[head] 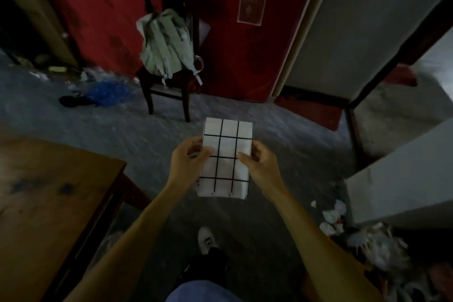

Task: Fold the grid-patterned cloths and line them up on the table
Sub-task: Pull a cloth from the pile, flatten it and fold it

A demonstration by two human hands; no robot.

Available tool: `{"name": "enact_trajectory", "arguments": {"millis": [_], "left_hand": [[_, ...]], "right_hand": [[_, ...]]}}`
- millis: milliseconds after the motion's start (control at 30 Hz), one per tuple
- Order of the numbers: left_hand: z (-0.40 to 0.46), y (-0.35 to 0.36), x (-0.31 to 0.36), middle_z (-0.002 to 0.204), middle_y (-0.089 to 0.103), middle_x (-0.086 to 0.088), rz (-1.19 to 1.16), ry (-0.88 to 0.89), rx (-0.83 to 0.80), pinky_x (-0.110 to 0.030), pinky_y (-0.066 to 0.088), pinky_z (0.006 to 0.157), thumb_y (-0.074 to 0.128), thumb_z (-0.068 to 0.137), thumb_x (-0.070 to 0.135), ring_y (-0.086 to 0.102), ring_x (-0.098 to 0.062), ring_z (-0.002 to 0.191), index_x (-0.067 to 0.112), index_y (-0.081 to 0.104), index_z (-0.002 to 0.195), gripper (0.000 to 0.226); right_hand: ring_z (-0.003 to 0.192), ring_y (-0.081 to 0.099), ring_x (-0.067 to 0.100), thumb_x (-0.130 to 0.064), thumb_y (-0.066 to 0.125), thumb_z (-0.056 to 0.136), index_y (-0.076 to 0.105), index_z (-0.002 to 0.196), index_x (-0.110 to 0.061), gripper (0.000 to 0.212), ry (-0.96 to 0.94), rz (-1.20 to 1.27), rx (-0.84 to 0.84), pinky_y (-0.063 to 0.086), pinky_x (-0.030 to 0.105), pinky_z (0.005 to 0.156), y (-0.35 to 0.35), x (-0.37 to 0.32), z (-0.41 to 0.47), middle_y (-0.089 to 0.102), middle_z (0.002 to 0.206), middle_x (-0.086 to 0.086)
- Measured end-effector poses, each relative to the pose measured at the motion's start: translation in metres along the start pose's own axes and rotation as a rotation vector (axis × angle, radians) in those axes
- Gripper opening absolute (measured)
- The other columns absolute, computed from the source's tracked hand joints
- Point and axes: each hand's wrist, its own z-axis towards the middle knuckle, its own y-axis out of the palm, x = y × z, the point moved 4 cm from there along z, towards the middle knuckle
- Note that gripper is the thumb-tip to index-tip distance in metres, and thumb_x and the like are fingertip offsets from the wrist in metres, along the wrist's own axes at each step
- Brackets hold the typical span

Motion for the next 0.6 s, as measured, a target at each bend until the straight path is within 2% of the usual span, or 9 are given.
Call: {"name": "enact_trajectory", "arguments": {"millis": [67, 167, 300, 367, 433, 500, 600], "left_hand": [[0.036, 0.001, -0.004, 0.096, 0.065, 0.01, -0.071, -0.021, 0.027, -0.012, 0.053, 0.066, 0.064, 0.088, 0.018, 0.064, 0.004, 0.084, 0.015, 0.06, 0.114, 0.026], [0.087, -0.001, -0.002, 0.101, 0.066, 0.004, -0.155, -0.062, 0.038, -0.025, 0.057, 0.068, 0.063, 0.089, 0.021, 0.066, -0.008, 0.089, 0.017, 0.058, 0.114, 0.026], [0.149, -0.021, -0.001, 0.102, 0.066, 0.002, -0.237, -0.073, 0.089, -0.027, 0.057, 0.07, 0.064, 0.088, 0.02, 0.067, -0.01, 0.09, 0.024, 0.058, 0.107, 0.02], [0.173, -0.037, -0.008, 0.102, 0.066, 0.001, -0.258, -0.09, 0.13, -0.029, 0.058, 0.07, 0.065, 0.088, 0.019, 0.067, -0.012, 0.089, 0.027, 0.058, 0.105, 0.02], [0.195, -0.053, -0.018, 0.103, 0.066, -0.002, -0.282, -0.136, 0.184, -0.033, 0.058, 0.071, 0.065, 0.088, 0.018, 0.067, -0.016, 0.091, 0.023, 0.058, 0.108, 0.022], [0.215, -0.072, -0.028, 0.104, 0.065, -0.002, -0.284, -0.164, 0.253, -0.033, 0.058, 0.072, 0.065, 0.087, 0.018, 0.067, -0.016, 0.092, 0.021, 0.057, 0.11, 0.024], [0.239, -0.099, -0.046, 0.102, 0.065, -0.001, -0.262, -0.21, 0.382, -0.024, 0.056, 0.065, 0.064, 0.088, 0.019, 0.067, -0.012, 0.087, 0.023, 0.057, 0.109, 0.023]], "right_hand": [[0.092, 0.068, 0.005, -0.012, 0.067, 0.088, 0.062, 0.109, -0.022, 0.023, 0.001, -0.038, -0.012, 0.055, 0.021, 0.076, 0.007, -0.01, 0.039, 0.071, 0.103, -0.006], [0.09, 0.068, 0.002, -0.012, 0.067, 0.088, 0.062, 0.105, -0.024, 0.022, 0.01, -0.079, -0.032, 0.054, 0.018, 0.074, 0.017, -0.03, 0.096, 0.071, 0.101, -0.008], [0.086, 0.067, -0.002, -0.013, 0.068, 0.088, 0.061, 0.113, -0.018, 0.026, -0.012, -0.116, -0.097, 0.053, 0.014, 0.068, 0.044, -0.056, 0.171, 0.069, 0.098, -0.012], [0.087, 0.068, -0.001, -0.013, 0.067, 0.088, 0.062, 0.114, -0.016, 0.027, -0.017, -0.133, -0.156, 0.054, 0.016, 0.069, 0.066, -0.06, 0.203, 0.07, 0.1, -0.009], [0.091, 0.069, 0.005, -0.014, 0.068, 0.088, 0.062, 0.115, -0.016, 0.029, -0.007, -0.139, -0.219, 0.057, 0.024, 0.076, 0.092, -0.061, 0.234, 0.071, 0.103, -0.006], [0.092, 0.069, 0.009, -0.013, 0.069, 0.087, 0.062, 0.114, -0.016, 0.028, -0.008, -0.148, -0.288, 0.058, 0.028, 0.079, 0.122, -0.062, 0.264, 0.07, 0.102, -0.006], [0.086, 0.067, 0.002, -0.008, 0.069, 0.086, 0.062, 0.108, -0.019, 0.026, -0.031, -0.149, -0.39, 0.055, 0.018, 0.071, 0.171, -0.067, 0.308, 0.068, 0.096, -0.01]]}}
